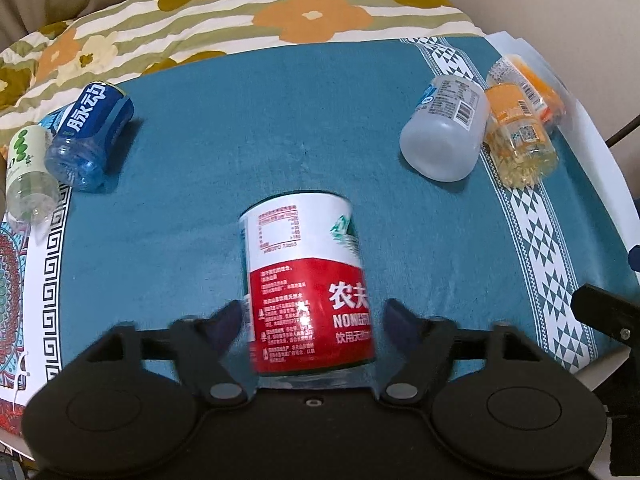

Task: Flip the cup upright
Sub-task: 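Lift the red-label cup with the left tool, turning it upright, then grasp the cup with the right tool while the left tool releases it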

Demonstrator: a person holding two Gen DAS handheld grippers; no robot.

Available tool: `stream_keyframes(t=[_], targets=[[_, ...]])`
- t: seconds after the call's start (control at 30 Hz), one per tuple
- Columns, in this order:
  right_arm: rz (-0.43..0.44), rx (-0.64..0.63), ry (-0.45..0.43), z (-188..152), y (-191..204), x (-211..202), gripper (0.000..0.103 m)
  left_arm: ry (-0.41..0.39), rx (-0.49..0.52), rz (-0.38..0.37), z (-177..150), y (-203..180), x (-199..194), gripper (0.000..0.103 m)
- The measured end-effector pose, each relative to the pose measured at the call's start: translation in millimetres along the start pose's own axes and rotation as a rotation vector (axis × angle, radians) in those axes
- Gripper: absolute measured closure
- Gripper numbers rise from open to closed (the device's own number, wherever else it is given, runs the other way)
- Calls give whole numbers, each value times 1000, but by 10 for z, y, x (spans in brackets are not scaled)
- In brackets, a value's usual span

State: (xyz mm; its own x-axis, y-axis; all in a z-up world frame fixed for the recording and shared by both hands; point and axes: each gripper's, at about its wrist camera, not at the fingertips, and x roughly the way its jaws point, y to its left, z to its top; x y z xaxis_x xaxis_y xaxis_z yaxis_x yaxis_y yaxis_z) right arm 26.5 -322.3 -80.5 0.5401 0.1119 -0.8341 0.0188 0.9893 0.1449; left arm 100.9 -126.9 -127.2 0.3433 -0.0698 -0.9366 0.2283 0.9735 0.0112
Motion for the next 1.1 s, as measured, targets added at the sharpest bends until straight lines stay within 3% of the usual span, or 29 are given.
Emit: stream_keyframes(t=[0.37,0.6,0.97,1.1], targets=[[3,-4,-23,-6,-12,-87,0,-35,-16,26,-31,-17,-172,8],[36,-41,-49,205,92,-268,0,-92,-66,11,-108,71,-615,6],[161,-128,47,585,1005,-45,0,-137,-126,15,-432,709,-992,6],[201,-88,94,659,1314,206,0,-140,-160,7,-590,1036,-1054,6]])
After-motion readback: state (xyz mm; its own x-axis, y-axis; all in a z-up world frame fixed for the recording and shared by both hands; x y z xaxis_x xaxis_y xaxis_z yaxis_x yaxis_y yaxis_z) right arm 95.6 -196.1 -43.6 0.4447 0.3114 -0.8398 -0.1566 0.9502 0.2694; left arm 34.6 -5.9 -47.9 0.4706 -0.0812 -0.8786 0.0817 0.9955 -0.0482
